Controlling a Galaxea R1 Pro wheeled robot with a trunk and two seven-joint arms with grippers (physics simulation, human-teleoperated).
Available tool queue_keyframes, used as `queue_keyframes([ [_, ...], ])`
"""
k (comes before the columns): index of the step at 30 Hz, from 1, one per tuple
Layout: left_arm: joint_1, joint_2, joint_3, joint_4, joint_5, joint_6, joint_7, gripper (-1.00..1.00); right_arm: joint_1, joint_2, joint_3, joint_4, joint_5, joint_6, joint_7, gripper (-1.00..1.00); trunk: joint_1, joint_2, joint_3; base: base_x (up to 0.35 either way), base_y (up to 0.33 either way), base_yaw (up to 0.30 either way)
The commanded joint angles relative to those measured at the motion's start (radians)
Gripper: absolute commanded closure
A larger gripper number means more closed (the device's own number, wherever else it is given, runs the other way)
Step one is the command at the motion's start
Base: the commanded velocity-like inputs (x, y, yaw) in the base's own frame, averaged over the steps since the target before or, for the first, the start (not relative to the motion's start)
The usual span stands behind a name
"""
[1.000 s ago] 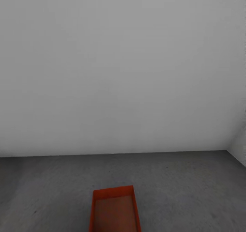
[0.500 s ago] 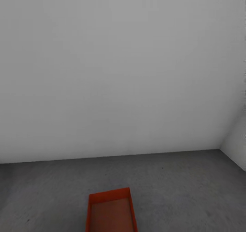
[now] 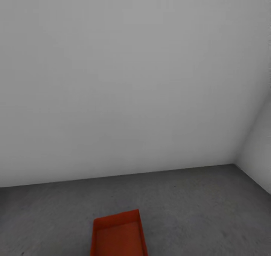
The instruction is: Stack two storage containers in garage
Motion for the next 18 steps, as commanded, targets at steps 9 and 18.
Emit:
queue_keyframes([
  [9,-0.001,0.0,0.005,0.001,0.001,-0.004,0.003,-1.0,-0.001,-0.003,0.008,0.002,-0.009,-0.001,-0.002,-1.0,0.0,-0.001,0.007,0.0,0.0,-0.055],
  [18,-0.001,0.0,0.005,0.001,0.001,-0.004,0.004,-1.0,-0.002,-0.01,0.015,0.001,0.004,-0.003,0.001,-1.0,0.0,-0.001,0.007,0.0,0.0,-0.001],
])
